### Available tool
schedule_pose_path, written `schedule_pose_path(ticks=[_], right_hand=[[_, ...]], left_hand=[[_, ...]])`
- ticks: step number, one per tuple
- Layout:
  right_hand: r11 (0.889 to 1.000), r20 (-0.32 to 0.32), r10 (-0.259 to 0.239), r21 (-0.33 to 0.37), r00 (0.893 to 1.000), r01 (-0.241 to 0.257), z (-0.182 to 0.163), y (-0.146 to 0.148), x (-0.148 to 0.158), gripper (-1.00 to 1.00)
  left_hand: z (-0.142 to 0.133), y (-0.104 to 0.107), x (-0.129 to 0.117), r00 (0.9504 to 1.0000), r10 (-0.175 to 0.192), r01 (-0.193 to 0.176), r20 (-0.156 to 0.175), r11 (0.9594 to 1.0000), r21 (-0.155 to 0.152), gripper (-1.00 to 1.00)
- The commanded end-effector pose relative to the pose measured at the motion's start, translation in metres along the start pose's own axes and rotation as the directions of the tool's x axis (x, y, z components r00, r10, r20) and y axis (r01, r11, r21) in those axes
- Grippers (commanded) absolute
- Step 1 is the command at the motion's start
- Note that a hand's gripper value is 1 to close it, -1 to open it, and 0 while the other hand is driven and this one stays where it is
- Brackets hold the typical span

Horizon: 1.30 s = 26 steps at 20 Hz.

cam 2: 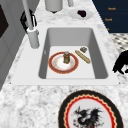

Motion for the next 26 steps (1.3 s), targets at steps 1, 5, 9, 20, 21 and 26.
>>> schedule_pose_path(ticks=[1,5,9,20,21,26], right_hand=[[0.998,0.006,-0.017,0.061,1.000,0.016,-0.019,0.000,-0.009,1.00],[0.994,-0.049,-0.033,0.099,0.998,0.038,-0.047,0.006,0.003,1.00],[0.987,-0.107,-0.067,0.138,0.992,0.082,-0.060,0.012,0.012,1.00],[0.963,-0.145,-0.062,0.250,0.988,0.097,-0.041,0.011,0.016,-1.00],[0.958,-0.154,-0.061,0.270,0.986,0.102,-0.040,0.010,0.018,-1.00],[0.937,-0.144,-0.085,0.326,0.986,0.128,-0.015,0.006,0.011,-1.00]], left_hand=[[0.000,0.000,0.000,1.0000,0.000,0.000,0.000,1.0000,0.000,0.00],[0.000,0.000,0.000,1.0000,0.000,0.000,0.000,1.0000,0.000,0.00],[0.000,0.000,0.000,1.0000,0.000,0.000,0.000,1.0000,0.000,0.00],[0.000,0.000,0.000,1.0000,0.000,0.000,0.000,1.0000,0.000,0.00],[0.000,0.000,0.000,1.0000,0.000,0.000,0.000,1.0000,0.000,0.00],[0.000,0.000,0.000,1.0000,0.000,0.000,0.000,1.0000,0.000,0.00]])
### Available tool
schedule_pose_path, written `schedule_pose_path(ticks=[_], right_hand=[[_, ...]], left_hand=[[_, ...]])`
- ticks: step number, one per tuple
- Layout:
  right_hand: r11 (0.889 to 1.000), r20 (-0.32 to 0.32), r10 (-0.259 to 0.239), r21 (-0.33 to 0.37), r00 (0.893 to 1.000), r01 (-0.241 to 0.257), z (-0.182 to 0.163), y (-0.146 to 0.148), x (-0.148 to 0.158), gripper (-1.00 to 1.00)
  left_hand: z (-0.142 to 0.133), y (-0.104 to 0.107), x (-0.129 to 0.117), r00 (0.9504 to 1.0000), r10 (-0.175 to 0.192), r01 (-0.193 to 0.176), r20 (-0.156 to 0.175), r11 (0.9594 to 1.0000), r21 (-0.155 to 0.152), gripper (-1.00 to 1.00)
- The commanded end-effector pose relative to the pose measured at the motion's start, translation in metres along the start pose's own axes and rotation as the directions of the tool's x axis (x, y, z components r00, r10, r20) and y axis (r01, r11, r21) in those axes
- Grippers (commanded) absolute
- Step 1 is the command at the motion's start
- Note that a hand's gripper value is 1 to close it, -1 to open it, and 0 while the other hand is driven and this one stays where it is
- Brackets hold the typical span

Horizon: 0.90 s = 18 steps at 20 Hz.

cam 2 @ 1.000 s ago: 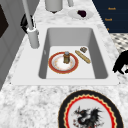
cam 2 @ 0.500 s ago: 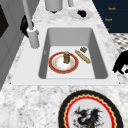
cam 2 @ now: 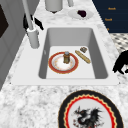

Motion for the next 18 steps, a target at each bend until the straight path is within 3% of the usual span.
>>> schedule_pose_path(ticks=[1,2,7,12,18], right_hand=[[1.000,0.007,0.026,-0.006,1.000,-0.026,0.016,0.007,-0.006,-1.00],[0.999,0.009,0.026,-0.035,1.000,-0.026,0.025,0.009,-0.007,-1.00],[0.999,-0.026,-0.016,-0.045,1.000,0.015,0.049,-0.001,0.008,-1.00],[0.999,-0.060,-0.018,-0.046,0.998,0.016,0.071,-0.007,0.029,-1.00],[0.997,-0.112,0.010,-0.078,0.994,-0.019,0.092,-0.001,0.056,-1.00]], left_hand=[[0.000,0.000,0.000,1.0000,0.000,0.000,0.000,1.0000,0.000,0.00],[0.000,0.000,0.000,1.0000,0.000,0.000,0.000,1.0000,0.000,0.00],[0.000,0.000,0.000,1.0000,0.000,0.000,0.000,1.0000,0.000,0.00],[0.000,0.000,0.000,1.0000,0.000,0.000,0.000,1.0000,0.000,0.00],[0.000,0.000,0.000,1.0000,0.000,0.000,0.000,1.0000,0.000,0.00]])
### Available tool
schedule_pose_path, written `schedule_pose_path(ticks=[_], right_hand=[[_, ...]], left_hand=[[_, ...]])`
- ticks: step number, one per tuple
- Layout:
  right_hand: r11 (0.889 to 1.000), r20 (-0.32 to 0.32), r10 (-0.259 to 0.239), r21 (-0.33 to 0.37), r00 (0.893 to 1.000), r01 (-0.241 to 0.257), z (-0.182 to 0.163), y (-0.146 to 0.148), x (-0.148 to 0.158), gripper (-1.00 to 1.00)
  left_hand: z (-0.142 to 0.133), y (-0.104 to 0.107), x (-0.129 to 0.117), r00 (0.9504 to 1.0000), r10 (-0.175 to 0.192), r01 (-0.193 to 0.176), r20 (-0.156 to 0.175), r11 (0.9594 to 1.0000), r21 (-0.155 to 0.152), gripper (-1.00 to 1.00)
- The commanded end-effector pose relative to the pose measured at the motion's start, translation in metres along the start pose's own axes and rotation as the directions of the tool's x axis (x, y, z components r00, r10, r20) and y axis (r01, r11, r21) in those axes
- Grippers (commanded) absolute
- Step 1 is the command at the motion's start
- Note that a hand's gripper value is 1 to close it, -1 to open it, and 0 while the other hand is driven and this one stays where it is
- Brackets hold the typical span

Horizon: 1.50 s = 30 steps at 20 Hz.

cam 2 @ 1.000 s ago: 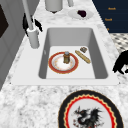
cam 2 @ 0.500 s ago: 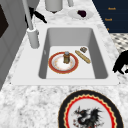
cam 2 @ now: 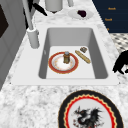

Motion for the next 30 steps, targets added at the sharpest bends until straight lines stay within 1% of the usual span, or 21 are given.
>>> schedule_pose_path(ticks=[1,4,5,7,9,11,13,15,16,17,19,20,21,23,24,25,26,27,28,29,30], right_hand=[[0.998,-0.033,-0.031,-0.056,0.999,0.029,0.017,0.007,0.013,-1.00],[0.995,-0.029,-0.002,-0.095,1.000,-0.001,0.033,0.017,0.022,-1.00],[0.994,-0.027,0.009,-0.105,1.000,-0.012,0.033,0.024,0.025,-1.00],[0.990,-0.031,0.029,-0.140,0.999,-0.033,0.038,0.033,0.029,-1.00],[0.986,-0.029,0.042,-0.159,0.999,-0.046,0.047,0.042,0.035,-1.00],[0.984,-0.029,0.048,-0.169,0.998,-0.052,0.048,0.054,0.036,-1.00],[0.976,-0.038,0.072,-0.202,0.997,-0.078,0.048,0.058,0.036,-1.00],[0.970,-0.028,0.095,-0.221,0.995,-0.099,0.045,0.060,0.031,-1.00],[0.965,-0.023,0.118,-0.235,0.993,-0.120,0.042,0.062,0.028,-1.00],[0.959,-0.024,0.131,-0.251,0.991,-0.133,0.041,0.065,0.026,-1.00],[0.947,-0.032,0.144,-0.285,0.989,-0.147,0.039,0.064,0.023,-1.00],[0.945,-0.036,0.149,-0.290,0.988,-0.153,0.035,0.062,0.023,-1.00],[0.947,-0.040,0.147,-0.284,0.988,-0.152,0.033,0.063,0.025,-1.00],[0.945,-0.042,0.140,-0.292,0.989,-0.147,0.027,0.058,0.024,-1.00],[0.949,-0.043,0.132,-0.282,0.990,-0.138,0.023,0.054,0.024,-1.00],[0.956,-0.056,0.133,-0.257,0.989,-0.143,0.012,0.049,0.034,-1.00],[0.959,-0.069,0.129,-0.245,0.989,-0.143,0.003,0.050,0.040,1.00],[0.953,-0.086,0.156,-0.249,0.984,-0.173,-0.003,0.049,0.044,1.00],[0.949,-0.106,0.165,-0.255,0.981,-0.187,-0.009,0.050,0.049,1.00],[0.941,-0.119,0.181,-0.267,0.976,-0.207,-0.011,0.055,0.051,1.00],[0.935,-0.127,0.183,-0.285,0.975,-0.213,-0.012,0.056,0.051,1.00]], left_hand=[[0.000,0.000,0.000,1.0000,0.000,0.000,0.000,1.0000,0.000,0.00],[0.000,0.000,0.000,1.0000,0.000,0.000,0.000,1.0000,0.000,0.00],[0.000,0.000,0.000,1.0000,0.000,0.000,0.000,1.0000,0.000,0.00],[0.000,0.000,0.000,1.0000,0.000,0.000,0.000,1.0000,0.000,0.00],[0.000,0.000,0.000,1.0000,0.000,0.000,0.000,1.0000,0.000,0.00],[0.000,0.000,0.000,1.0000,0.000,0.000,0.000,1.0000,0.000,0.00],[0.000,0.000,0.000,1.0000,0.000,0.000,0.000,1.0000,0.000,0.00],[0.000,0.000,0.000,1.0000,0.000,0.000,0.000,1.0000,0.000,0.00],[0.000,0.000,0.000,1.0000,0.000,0.000,0.000,1.0000,0.000,0.00],[0.000,0.000,0.000,1.0000,0.000,0.000,0.000,1.0000,0.000,0.00],[0.000,0.000,0.000,1.0000,0.000,0.000,0.000,1.0000,0.000,0.00],[0.000,0.000,0.000,1.0000,0.000,0.000,0.000,1.0000,0.000,0.00],[0.000,0.000,0.000,1.0000,0.000,0.000,0.000,1.0000,0.000,0.00],[0.000,0.000,0.000,1.0000,0.000,0.000,0.000,1.0000,0.000,0.00],[0.000,0.000,0.000,1.0000,0.000,0.000,0.000,1.0000,0.000,0.00],[0.000,0.000,0.000,1.0000,0.000,0.000,0.000,1.0000,0.000,0.00],[0.000,0.000,0.000,1.0000,0.000,0.000,0.000,1.0000,0.000,0.00],[0.000,0.000,0.000,1.0000,0.000,0.000,0.000,1.0000,0.000,0.00],[0.000,0.000,0.000,1.0000,0.000,0.000,0.000,1.0000,0.000,0.00],[0.000,0.000,0.000,1.0000,0.000,0.000,0.000,1.0000,0.000,0.00],[0.000,0.000,0.000,1.0000,0.000,0.000,0.000,1.0000,0.000,0.00]])
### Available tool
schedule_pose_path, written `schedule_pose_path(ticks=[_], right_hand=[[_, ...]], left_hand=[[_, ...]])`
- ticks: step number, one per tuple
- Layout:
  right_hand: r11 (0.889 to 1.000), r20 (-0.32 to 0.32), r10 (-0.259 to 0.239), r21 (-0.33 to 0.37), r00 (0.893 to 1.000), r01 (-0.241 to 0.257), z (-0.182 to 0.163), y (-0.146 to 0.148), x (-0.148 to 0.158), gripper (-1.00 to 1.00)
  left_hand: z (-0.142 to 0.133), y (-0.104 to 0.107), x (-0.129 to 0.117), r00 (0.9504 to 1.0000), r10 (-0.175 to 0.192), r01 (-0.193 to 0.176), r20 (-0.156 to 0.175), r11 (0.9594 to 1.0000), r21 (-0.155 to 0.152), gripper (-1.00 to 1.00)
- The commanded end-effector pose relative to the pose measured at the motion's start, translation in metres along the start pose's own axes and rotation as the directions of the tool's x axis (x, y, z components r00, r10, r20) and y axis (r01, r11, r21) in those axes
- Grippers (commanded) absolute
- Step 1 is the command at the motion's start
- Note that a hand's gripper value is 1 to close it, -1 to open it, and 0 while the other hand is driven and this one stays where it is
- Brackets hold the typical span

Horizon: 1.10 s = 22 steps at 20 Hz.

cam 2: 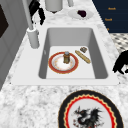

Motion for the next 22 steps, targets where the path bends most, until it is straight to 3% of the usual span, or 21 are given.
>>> schedule_pose_path(ticks=[1,2,4,7,9,12,14,18,22], right_hand=[[1.000,-0.022,0.022,0.011,1.000,-0.022,-0.008,0.012,0.015,1.00],[1.000,-0.029,-0.004,-0.031,1.000,0.003,-0.005,0.016,0.013,1.00],[0.996,-0.052,0.011,-0.084,0.999,-0.015,-0.009,0.017,0.014,1.00],[0.986,-0.055,-0.050,-0.163,0.997,0.040,-0.015,0.019,0.001,1.00],[0.978,-0.071,-0.065,-0.205,0.995,0.049,-0.011,0.019,-0.005,1.00],[0.977,-0.069,-0.078,-0.203,0.995,0.063,-0.011,0.011,-0.002,1.00],[0.978,-0.060,-0.113,-0.182,0.992,0.100,-0.015,0.005,0.007,1.00],[0.982,-0.100,-0.137,-0.147,0.986,0.121,-0.029,-0.004,0.024,1.00],[0.979,-0.187,-0.184,-0.117,0.965,0.164,-0.033,-0.011,0.029,1.00]], left_hand=[[0.000,0.000,0.000,1.0000,0.000,0.000,0.000,1.0000,0.000,0.00],[0.000,0.000,0.000,1.0000,0.000,0.000,0.000,1.0000,0.000,0.00],[0.000,0.000,0.000,1.0000,0.000,0.000,0.000,1.0000,0.000,0.00],[0.000,0.000,0.000,1.0000,0.000,0.000,0.000,1.0000,0.000,0.00],[0.000,0.000,0.000,1.0000,0.000,0.000,0.000,1.0000,0.000,0.00],[0.000,0.000,0.000,1.0000,0.000,0.000,0.000,1.0000,0.000,0.00],[0.000,0.000,0.000,1.0000,0.000,0.000,0.000,1.0000,0.000,0.00],[0.000,0.000,0.000,1.0000,0.000,0.000,0.000,1.0000,0.000,0.00],[0.000,0.000,0.000,1.0000,0.000,0.000,0.000,1.0000,0.000,0.00]])
